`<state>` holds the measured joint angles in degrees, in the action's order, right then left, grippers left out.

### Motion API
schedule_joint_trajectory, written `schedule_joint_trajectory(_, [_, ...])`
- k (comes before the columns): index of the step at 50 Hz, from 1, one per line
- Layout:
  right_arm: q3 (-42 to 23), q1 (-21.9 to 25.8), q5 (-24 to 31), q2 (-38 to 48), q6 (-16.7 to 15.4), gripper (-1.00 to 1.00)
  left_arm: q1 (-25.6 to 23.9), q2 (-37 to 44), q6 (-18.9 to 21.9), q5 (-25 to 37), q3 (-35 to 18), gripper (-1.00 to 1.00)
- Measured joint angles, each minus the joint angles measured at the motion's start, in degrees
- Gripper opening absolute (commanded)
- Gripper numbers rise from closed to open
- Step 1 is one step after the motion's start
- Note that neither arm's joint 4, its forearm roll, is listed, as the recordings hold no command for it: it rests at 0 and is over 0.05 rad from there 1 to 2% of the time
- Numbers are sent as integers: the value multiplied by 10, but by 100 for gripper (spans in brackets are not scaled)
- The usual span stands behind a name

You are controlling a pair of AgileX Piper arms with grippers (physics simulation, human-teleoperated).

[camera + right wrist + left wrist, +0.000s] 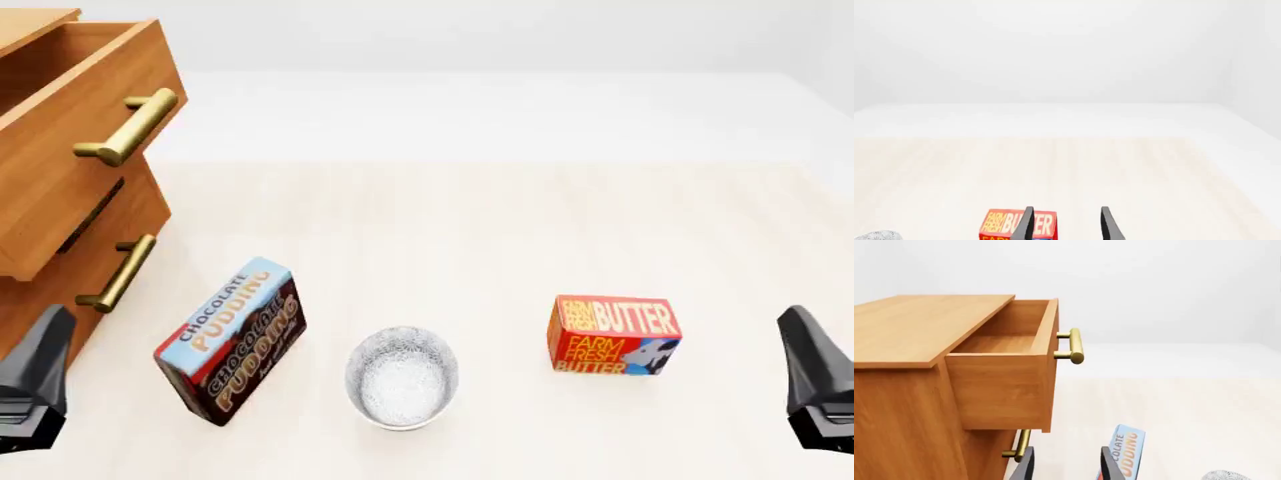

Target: Put the bowl in the top drawer of the cabinet.

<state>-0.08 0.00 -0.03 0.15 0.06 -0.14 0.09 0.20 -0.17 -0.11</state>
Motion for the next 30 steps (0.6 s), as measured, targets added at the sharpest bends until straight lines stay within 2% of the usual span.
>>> schedule_joint_trajectory(30, [-2, 0, -1, 3, 1, 100, -20, 4, 12, 4, -14, 100])
